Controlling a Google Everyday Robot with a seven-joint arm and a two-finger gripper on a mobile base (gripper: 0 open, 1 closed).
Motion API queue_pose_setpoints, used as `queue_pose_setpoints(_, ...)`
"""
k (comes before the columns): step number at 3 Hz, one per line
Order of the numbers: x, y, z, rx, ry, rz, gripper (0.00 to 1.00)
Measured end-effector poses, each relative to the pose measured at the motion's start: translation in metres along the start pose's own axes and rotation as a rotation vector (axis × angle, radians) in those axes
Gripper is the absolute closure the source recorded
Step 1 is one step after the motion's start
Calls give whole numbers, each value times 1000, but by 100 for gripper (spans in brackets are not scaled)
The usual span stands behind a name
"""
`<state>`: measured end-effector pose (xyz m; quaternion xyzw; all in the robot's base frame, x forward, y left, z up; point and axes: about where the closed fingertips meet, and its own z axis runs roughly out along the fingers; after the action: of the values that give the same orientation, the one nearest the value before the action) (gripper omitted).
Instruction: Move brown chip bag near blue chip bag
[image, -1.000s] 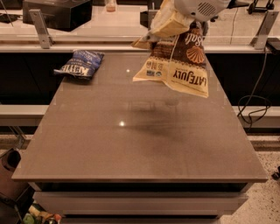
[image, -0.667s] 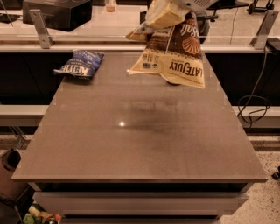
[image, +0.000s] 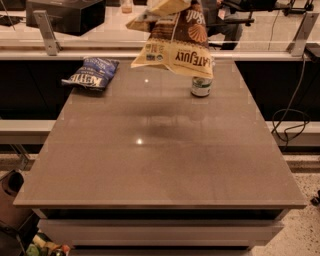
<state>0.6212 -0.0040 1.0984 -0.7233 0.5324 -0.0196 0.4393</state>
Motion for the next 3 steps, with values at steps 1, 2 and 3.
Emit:
queue_pose_setpoints(1, -8, -21, 26, 4, -65, -38, 100)
queue_pose_setpoints(2, -13, -35, 57, 15, -109, -50, 100)
queue_pose_setpoints(3, -10, -45, 87, 20, -138, -50, 100)
